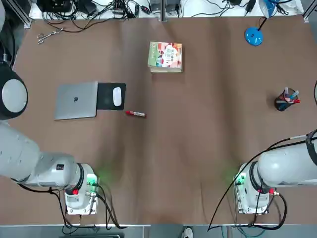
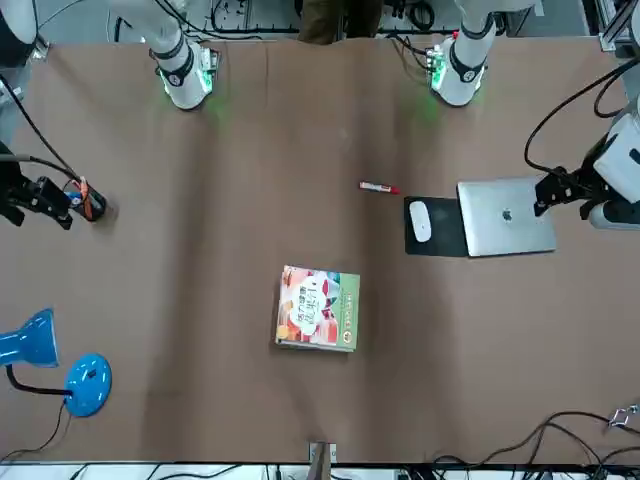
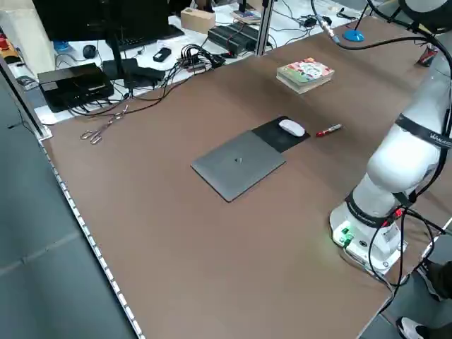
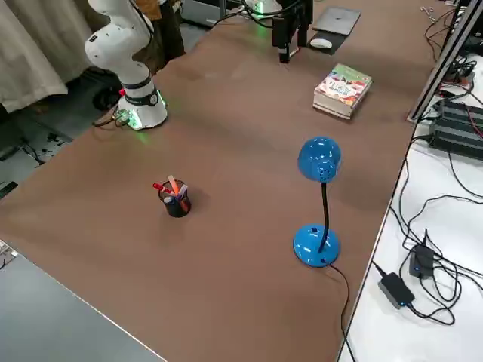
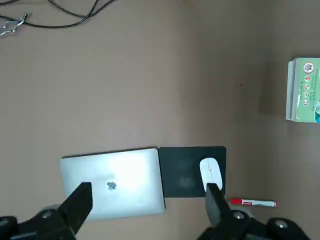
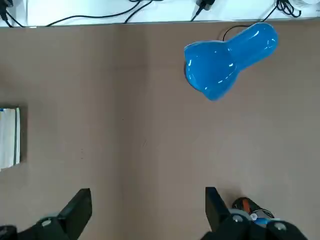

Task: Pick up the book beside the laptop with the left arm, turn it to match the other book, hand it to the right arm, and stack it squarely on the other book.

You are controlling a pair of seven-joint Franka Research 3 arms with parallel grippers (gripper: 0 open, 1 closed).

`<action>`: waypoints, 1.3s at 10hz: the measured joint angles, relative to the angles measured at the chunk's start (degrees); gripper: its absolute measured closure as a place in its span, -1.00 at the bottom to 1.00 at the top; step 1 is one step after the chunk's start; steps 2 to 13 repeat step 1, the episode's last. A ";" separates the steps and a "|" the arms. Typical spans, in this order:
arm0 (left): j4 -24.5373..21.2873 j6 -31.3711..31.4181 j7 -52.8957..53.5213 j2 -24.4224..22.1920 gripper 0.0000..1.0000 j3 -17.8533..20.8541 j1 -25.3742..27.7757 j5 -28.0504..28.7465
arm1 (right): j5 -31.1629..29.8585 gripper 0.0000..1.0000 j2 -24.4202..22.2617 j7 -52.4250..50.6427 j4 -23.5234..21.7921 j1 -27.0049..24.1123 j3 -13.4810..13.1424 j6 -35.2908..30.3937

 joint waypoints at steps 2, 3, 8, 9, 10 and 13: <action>0.00 -0.02 0.00 0.00 -1.00 0.00 0.00 0.00 | 0.01 -1.00 0.00 0.02 0.02 0.00 0.18 -0.01; 0.00 -0.02 0.00 0.00 -1.00 0.00 0.00 0.00 | 0.01 -1.00 0.00 0.02 0.02 0.00 0.18 -0.01; 0.00 -0.02 0.00 0.00 -1.00 0.00 0.00 0.00 | 0.01 -1.00 0.00 0.02 0.02 0.00 0.18 -0.01; 0.00 -0.02 0.00 0.00 -1.00 0.00 0.00 0.00 | 0.01 -1.00 0.00 0.02 0.02 0.00 0.18 -0.01; 0.00 -0.02 0.00 0.00 -1.00 0.00 0.00 0.00 | 0.01 -1.00 0.00 0.02 0.02 0.00 0.18 -0.01; 0.00 -0.02 0.00 0.00 -1.00 0.00 0.00 0.00 | 0.01 -1.00 0.00 0.02 0.02 0.00 0.18 -0.01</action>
